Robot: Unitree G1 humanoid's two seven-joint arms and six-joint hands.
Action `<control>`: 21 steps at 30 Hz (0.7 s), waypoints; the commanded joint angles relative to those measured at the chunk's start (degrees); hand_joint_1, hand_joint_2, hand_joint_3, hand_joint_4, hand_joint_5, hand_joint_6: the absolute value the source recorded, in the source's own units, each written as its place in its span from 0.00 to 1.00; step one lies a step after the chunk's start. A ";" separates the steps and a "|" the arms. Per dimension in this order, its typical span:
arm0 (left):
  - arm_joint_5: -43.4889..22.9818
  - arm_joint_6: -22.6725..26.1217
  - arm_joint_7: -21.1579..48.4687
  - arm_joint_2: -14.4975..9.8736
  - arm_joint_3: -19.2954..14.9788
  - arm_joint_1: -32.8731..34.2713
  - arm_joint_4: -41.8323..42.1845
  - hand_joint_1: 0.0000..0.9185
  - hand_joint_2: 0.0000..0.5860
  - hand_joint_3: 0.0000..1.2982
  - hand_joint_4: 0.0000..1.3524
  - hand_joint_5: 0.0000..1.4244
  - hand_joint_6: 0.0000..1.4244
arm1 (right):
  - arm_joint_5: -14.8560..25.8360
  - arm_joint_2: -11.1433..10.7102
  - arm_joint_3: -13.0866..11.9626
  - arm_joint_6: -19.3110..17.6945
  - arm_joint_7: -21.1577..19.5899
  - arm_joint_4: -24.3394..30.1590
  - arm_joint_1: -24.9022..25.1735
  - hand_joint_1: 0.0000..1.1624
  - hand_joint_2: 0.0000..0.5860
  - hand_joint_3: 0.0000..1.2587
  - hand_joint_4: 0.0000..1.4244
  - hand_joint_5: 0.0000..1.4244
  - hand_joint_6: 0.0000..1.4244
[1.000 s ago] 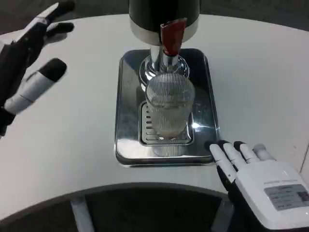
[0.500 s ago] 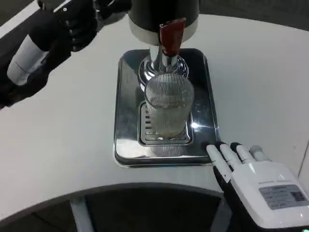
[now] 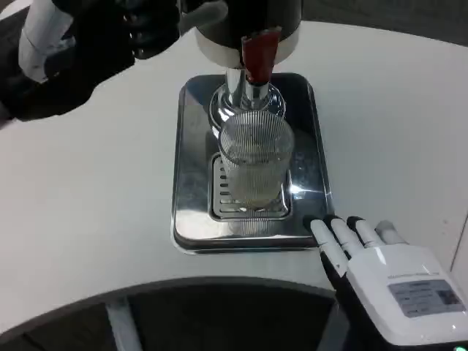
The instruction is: Grasp the cup under the faucet to collect the drink, then remove the cup.
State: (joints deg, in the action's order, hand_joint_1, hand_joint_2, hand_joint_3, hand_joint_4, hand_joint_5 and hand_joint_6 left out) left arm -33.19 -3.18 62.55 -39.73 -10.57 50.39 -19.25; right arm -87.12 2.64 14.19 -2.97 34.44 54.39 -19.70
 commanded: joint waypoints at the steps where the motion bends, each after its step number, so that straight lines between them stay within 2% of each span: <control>1: 1.32 -0.61 0.58 0.90 -0.64 1.73 -1.99 0.00 0.11 0.00 0.00 0.00 0.00 | -0.40 0.72 0.27 0.52 0.23 -0.07 -0.27 0.63 0.40 0.00 0.00 0.00 0.00; 10: 4.29 -2.75 1.77 3.77 0.53 5.15 -8.11 0.00 0.11 0.00 0.00 0.00 0.00 | -0.75 0.83 0.82 0.87 0.13 -0.15 -0.18 0.63 0.40 0.00 0.00 0.00 0.00; 16: 7.27 -5.51 2.74 7.34 2.13 8.92 -13.35 0.00 0.11 0.00 0.00 0.00 0.00 | -1.01 0.93 1.16 1.06 0.12 -0.25 0.04 0.63 0.40 0.00 0.00 0.00 0.00; 21: 9.05 -7.18 3.74 9.41 3.03 11.98 -17.07 0.00 0.11 0.00 0.00 0.00 0.00 | -1.06 0.85 0.94 1.37 0.18 0.00 0.17 0.63 0.40 0.00 0.00 0.00 0.00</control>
State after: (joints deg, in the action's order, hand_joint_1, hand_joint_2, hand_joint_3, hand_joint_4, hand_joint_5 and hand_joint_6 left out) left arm -25.46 -8.86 65.31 -30.90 -7.95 60.06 -34.60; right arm -87.71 2.58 14.86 -1.89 34.43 54.35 -19.24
